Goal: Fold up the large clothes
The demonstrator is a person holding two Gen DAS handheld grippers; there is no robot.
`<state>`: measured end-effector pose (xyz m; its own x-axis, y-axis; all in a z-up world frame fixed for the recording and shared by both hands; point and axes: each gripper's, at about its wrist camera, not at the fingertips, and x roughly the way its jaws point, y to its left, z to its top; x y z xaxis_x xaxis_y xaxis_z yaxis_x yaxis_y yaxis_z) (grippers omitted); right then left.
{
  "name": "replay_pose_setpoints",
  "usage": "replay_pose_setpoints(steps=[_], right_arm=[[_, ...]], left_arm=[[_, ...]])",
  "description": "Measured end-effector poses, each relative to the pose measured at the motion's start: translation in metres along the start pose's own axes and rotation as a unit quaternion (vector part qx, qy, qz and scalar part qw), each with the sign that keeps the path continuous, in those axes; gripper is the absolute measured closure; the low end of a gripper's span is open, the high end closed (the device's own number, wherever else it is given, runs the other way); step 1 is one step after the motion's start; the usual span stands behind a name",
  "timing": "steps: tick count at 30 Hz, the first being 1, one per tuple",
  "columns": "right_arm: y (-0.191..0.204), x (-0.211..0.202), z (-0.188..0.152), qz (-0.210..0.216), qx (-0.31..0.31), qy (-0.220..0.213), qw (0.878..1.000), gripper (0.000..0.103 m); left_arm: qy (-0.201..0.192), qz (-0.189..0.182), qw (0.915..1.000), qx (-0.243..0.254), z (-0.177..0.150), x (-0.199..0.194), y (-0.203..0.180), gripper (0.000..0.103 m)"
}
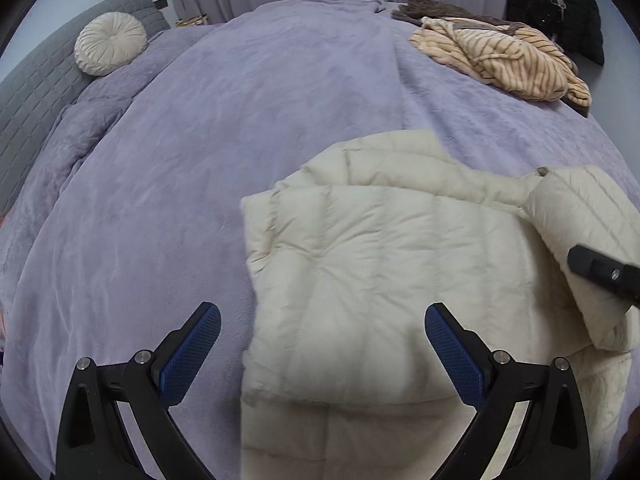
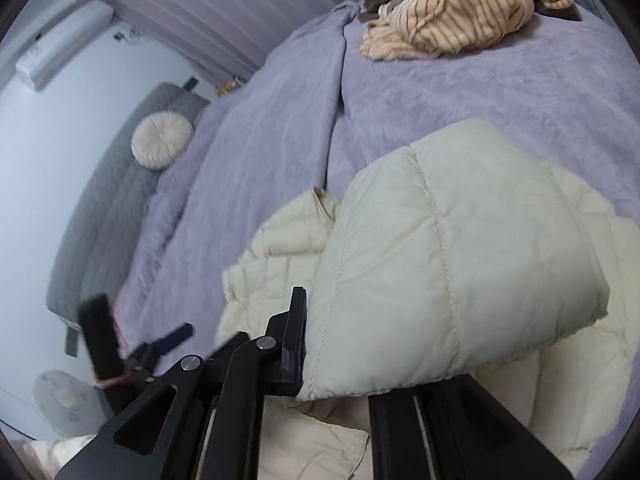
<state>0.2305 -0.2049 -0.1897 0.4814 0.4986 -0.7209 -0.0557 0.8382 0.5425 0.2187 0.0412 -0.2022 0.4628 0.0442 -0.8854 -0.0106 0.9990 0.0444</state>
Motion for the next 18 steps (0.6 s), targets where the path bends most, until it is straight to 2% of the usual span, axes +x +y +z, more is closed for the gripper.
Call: replay_pose_setpoints(steps=[4,5,6,7,8,13,15,18], right_arm=[[0.000,0.047,-0.025,-0.070,-0.014,0.044,0.996,0.088],[-0.002,0.051,-0.029,-0.076,-0.011,0.048,0.996,0.073],[-0.006,0.051,-0.030,-0.078,-0.007,0.048,0.996,0.041],[-0.006,0.050,-0.031,-0.080,-0.007,0.046,0.996,0.025],[-0.003,0.046,-0.032,-0.083,-0.011,0.042,0.996,0.017],[0.009,-0.013,-0.042,-0.109,-0.011,0.015,0.994,0.017],[0.002,-0.047,-0.046,-0.117,0.011,-0.020,0.993,0.017],[-0.022,-0.085,-0.050,-0.114,0.071,-0.066,0.989,0.021]], left_arm=[[0.014,-0.017,0.9995,-0.023,-0.008,0.014,0.016,0.001],[0.017,-0.018,0.9995,-0.020,-0.010,0.019,0.015,0.001],[0.021,-0.019,0.9995,-0.015,-0.011,0.022,0.011,0.001],[0.025,-0.022,0.9994,-0.011,-0.011,0.025,0.009,0.001],[0.030,-0.025,0.9992,-0.012,-0.012,0.029,0.008,0.001],[0.048,-0.036,0.9979,-0.023,-0.015,0.039,0.010,0.001],[0.041,-0.071,0.9961,-0.032,-0.011,0.032,0.014,0.001],[0.017,-0.152,0.9879,-0.025,-0.002,0.013,0.015,0.001]])
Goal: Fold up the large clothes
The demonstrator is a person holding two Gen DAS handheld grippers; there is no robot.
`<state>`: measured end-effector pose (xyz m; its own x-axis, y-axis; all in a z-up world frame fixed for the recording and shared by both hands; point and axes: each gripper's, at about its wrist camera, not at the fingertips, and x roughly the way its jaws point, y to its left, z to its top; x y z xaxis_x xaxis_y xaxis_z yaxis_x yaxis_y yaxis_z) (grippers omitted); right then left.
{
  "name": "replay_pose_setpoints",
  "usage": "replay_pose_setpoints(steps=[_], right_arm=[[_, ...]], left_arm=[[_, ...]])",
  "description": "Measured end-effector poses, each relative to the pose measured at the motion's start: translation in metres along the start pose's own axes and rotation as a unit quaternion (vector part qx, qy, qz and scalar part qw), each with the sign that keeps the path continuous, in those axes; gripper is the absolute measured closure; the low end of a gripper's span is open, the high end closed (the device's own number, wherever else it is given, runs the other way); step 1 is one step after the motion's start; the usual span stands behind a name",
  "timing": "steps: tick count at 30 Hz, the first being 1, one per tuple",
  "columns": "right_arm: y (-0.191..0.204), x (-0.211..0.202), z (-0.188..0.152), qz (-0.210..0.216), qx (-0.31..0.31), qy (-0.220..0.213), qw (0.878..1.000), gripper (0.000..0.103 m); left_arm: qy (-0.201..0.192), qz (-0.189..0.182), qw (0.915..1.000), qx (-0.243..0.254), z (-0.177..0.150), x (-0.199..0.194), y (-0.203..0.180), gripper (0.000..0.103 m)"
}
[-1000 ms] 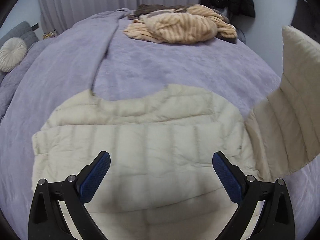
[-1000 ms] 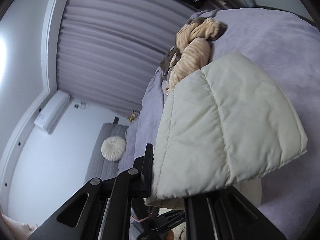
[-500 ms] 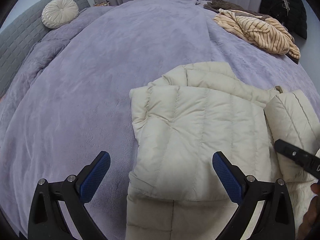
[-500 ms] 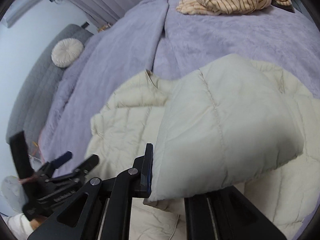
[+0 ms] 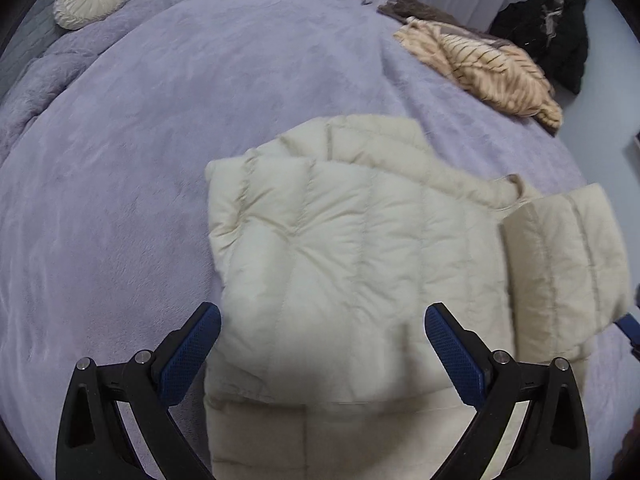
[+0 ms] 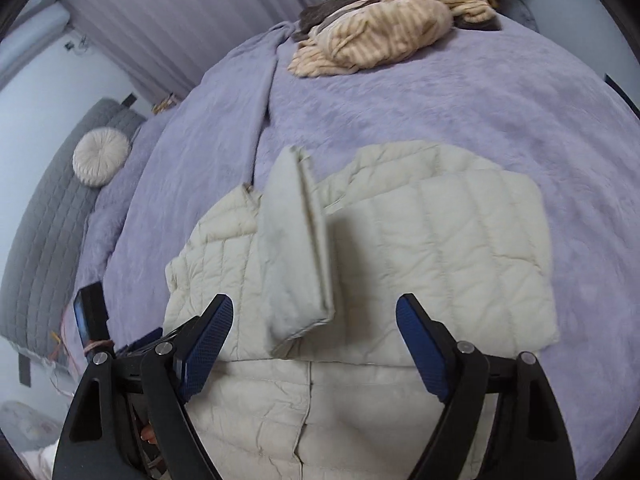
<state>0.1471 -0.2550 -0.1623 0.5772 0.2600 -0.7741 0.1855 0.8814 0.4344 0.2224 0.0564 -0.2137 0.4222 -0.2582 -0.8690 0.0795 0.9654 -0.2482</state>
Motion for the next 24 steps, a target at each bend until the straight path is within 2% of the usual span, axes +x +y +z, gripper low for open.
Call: replay_pose_setpoints(steps=[1,2,3,5,7,8,10,12,15,19,20,23,24], right_arm=[[-0.011,-0.008,0.002,0.003,0.023,-0.014,1.000,0.023],[-0.022,-0.014,0.003,0.004,0.046,-0.025,0.999,0.033],[-0.032,-0.018,0.004,-0.002,0.072,-0.033,0.997,0.048],[-0.057,-0.014,0.004,0.005,0.138,-0.035,0.990,0.067],[-0.081,0.008,0.004,0.032,0.202,-0.005,0.979,0.070],[-0.085,0.023,0.004,0.054,0.214,0.014,0.975,0.073],[-0.074,0.049,0.008,0.095,0.197,0.043,0.975,0.073],[-0.048,0.069,0.011,0.133,0.153,0.065,0.977,0.074],[-0.011,0.096,0.009,0.171,0.100,0.104,0.975,0.073],[0.024,0.129,-0.005,0.171,0.047,0.169,0.970,0.073],[0.028,0.135,-0.009,0.167,0.041,0.182,0.968,0.073],[0.030,0.137,-0.013,0.166,0.040,0.186,0.967,0.073],[0.027,0.134,-0.013,0.164,0.042,0.187,0.968,0.073]], left_arm=[[0.002,-0.037,0.9993,0.009,0.003,-0.004,-0.005,0.001],[0.009,-0.072,0.9973,0.013,0.007,-0.007,-0.009,0.001],[0.017,-0.104,0.9944,0.014,0.010,-0.008,-0.014,0.001],[0.036,-0.159,0.9865,0.012,0.016,-0.005,-0.023,0.001],[0.055,-0.201,0.9780,0.000,0.021,0.003,-0.031,0.001],[0.063,-0.219,0.9737,-0.011,0.024,0.008,-0.034,0.001],[0.074,-0.248,0.9651,-0.039,0.027,0.015,-0.033,0.001],[0.075,-0.276,0.9560,-0.066,0.031,0.015,-0.026,0.001],[0.073,-0.295,0.9489,-0.085,0.034,0.013,-0.017,0.001],[0.091,-0.311,0.9419,-0.090,0.036,0.018,-0.013,0.001],[0.092,-0.305,0.9437,-0.088,0.035,0.019,-0.013,0.001],[0.101,-0.241,0.9625,-0.074,0.034,0.029,-0.014,0.001],[0.111,-0.221,0.9663,-0.071,0.034,0.036,-0.015,0.009]])
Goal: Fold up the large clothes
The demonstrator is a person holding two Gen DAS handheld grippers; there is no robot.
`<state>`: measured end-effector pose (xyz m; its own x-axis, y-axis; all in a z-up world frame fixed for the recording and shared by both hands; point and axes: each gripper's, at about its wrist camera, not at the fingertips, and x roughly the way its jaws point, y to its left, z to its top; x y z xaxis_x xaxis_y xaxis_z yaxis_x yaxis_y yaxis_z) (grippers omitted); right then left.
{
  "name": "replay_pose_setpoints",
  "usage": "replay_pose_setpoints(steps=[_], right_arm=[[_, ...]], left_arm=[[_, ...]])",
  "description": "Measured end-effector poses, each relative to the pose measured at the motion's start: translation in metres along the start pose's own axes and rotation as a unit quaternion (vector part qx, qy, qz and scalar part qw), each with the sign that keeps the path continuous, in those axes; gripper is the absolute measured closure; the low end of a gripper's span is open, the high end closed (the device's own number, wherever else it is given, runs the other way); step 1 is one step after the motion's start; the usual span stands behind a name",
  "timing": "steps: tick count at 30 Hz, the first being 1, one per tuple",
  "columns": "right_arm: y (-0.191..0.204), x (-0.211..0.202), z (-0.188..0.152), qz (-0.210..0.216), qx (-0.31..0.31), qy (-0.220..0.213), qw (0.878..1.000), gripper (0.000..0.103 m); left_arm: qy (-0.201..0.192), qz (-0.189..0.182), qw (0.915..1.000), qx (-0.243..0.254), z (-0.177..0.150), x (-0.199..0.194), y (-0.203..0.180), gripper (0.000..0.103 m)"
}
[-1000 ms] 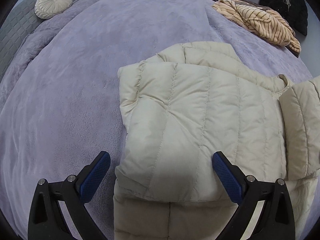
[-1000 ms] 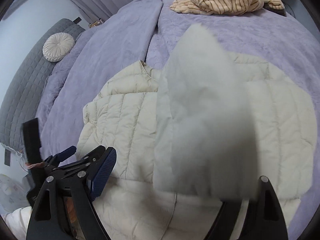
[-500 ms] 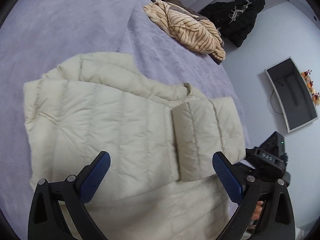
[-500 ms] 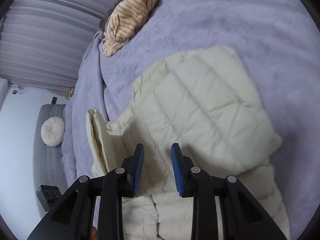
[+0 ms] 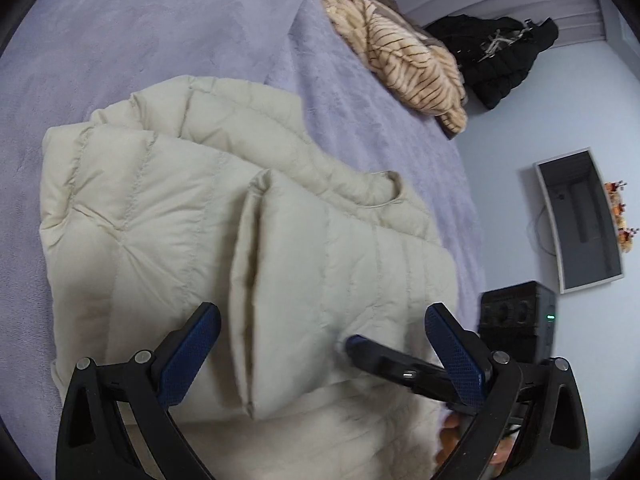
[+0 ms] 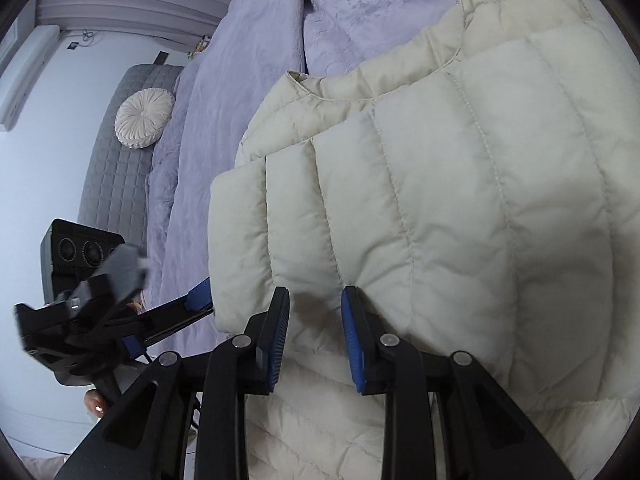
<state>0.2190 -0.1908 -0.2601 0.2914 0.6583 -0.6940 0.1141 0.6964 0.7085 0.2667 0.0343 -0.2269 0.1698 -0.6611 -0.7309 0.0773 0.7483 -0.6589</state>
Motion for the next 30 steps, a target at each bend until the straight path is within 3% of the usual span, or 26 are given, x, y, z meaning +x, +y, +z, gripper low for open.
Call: replay_pose_setpoints(steps=[1,2,3,9,15,16,18,20,22,23,25,26,27,30], right_arm=[[-0.002,-0.007,-0.001,-0.007,0.000,-0.003,1.000,0.073],[-0.004,-0.016,-0.003,-0.017,-0.003,-0.009,1.000,0.073],[-0.007,-0.028,-0.004,-0.030,-0.009,-0.018,0.999,0.073],[-0.043,-0.115,-0.004,-0.145,-0.010,-0.093,0.985,0.073],[-0.106,-0.177,0.025,-0.233,0.068,-0.158,0.957,0.070],[-0.115,-0.183,0.029,-0.236,0.080,-0.168,0.954,0.064],[-0.135,-0.194,0.034,-0.225,0.101,-0.181,0.952,0.028],[-0.152,-0.198,0.039,-0.181,0.118,-0.186,0.959,0.028],[-0.167,-0.190,0.046,-0.111,0.139,-0.174,0.968,0.029],[-0.174,-0.183,0.050,-0.088,0.153,-0.167,0.970,0.030],[-0.186,-0.166,0.057,-0.047,0.183,-0.145,0.971,0.056],[-0.189,-0.158,0.060,-0.032,0.193,-0.133,0.972,0.081],[-0.187,-0.153,0.063,-0.031,0.187,-0.129,0.973,0.087],[-0.177,-0.153,0.071,-0.119,0.118,-0.128,0.978,0.091]], left_arm=[[0.005,0.008,1.0000,0.001,0.002,0.006,0.001,0.024],[0.018,0.009,0.9998,0.005,0.004,0.012,0.002,0.072],[0.031,0.008,0.9995,0.002,0.004,0.017,0.005,0.098],[0.007,0.050,0.9982,0.032,-0.013,0.000,0.012,0.098],[0.017,0.077,0.9964,0.033,-0.017,0.002,0.028,0.098],[0.017,0.078,0.9964,0.029,-0.016,0.003,0.030,0.098],[0.017,0.080,0.9964,0.021,-0.015,0.005,0.034,0.098],[0.018,0.086,0.9958,0.024,-0.015,0.007,0.033,0.098],[0.019,0.098,0.9945,0.033,-0.015,0.011,0.029,0.098],[0.020,0.104,0.9937,0.037,-0.015,0.012,0.027,0.098],[0.020,0.112,0.9927,0.040,-0.014,0.015,0.021,0.098],[0.019,0.114,0.9924,0.042,-0.013,0.016,0.019,0.098],[0.018,0.114,0.9924,0.043,-0.013,0.017,0.016,0.098],[0.022,0.109,0.9925,0.050,-0.013,0.026,0.010,0.098]])
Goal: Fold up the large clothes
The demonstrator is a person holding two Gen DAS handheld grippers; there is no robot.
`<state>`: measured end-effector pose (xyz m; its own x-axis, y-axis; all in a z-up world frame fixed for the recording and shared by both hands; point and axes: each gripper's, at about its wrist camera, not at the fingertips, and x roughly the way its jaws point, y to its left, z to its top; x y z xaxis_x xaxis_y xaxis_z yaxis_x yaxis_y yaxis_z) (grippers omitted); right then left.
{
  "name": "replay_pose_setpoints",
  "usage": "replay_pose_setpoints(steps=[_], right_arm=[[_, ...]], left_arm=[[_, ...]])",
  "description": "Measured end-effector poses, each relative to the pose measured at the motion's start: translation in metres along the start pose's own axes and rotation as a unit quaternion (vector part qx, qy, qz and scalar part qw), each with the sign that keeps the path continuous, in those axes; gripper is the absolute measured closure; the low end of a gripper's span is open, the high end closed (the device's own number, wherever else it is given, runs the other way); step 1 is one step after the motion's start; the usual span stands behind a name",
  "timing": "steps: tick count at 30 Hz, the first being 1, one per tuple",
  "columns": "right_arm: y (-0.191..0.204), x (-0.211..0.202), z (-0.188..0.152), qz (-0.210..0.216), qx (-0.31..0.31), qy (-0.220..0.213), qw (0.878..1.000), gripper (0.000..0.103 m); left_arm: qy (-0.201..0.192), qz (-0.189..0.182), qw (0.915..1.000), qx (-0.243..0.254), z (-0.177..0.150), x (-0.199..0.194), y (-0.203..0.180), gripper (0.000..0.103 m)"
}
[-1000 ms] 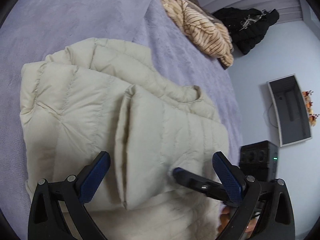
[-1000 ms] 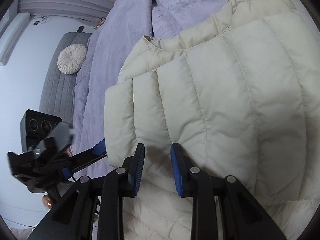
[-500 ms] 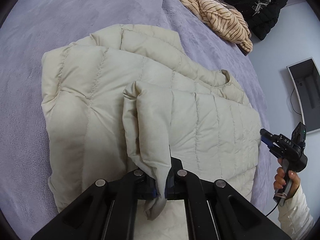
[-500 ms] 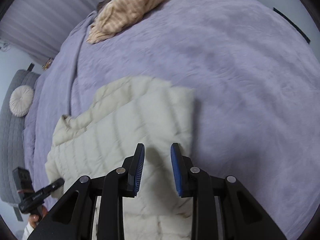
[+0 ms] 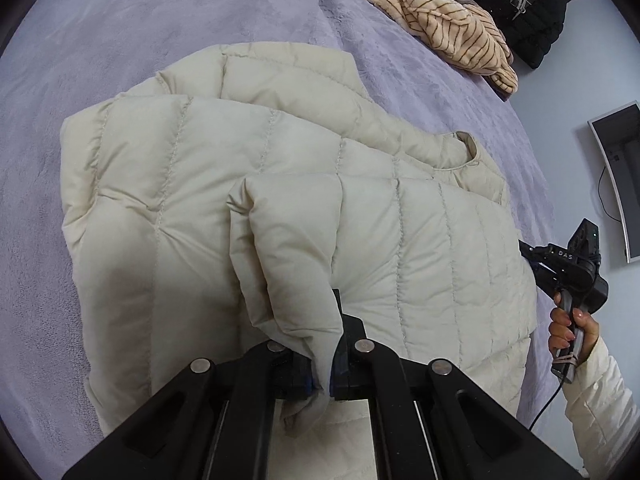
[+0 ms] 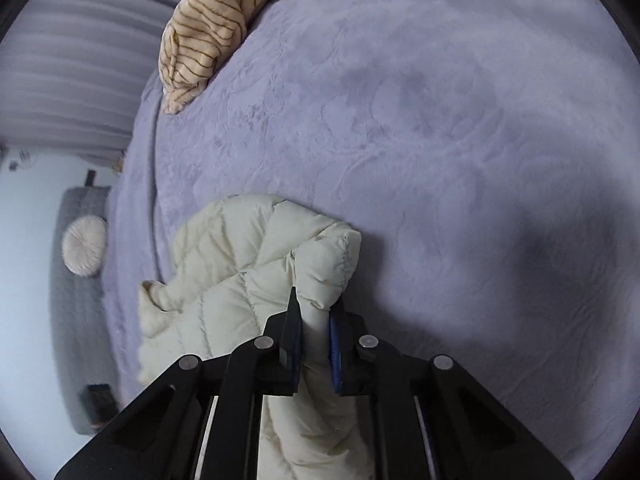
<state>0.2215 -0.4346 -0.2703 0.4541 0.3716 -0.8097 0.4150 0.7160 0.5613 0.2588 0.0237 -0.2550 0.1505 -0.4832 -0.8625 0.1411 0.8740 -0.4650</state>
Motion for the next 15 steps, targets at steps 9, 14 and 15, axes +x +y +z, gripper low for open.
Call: replay_pose_setpoints(steps=[9,14,15], right_arm=[[-0.014,-0.005,0.007,-0.095,-0.010,-0.026,0.995,0.092],[0.005,-0.049,-0.006,-0.095,-0.022,-0.060,0.993,0.092],[0.014,-0.054,-0.014,-0.075,-0.040,-0.055,0.995,0.092]], left_arm=[[0.003,0.009,0.9999,0.007,0.001,0.008,-0.007,0.097],[0.001,0.004,1.0000,0.001,0.000,0.008,-0.005,0.097],[0.000,0.004,1.0000,0.002,0.000,0.008,-0.005,0.097]])
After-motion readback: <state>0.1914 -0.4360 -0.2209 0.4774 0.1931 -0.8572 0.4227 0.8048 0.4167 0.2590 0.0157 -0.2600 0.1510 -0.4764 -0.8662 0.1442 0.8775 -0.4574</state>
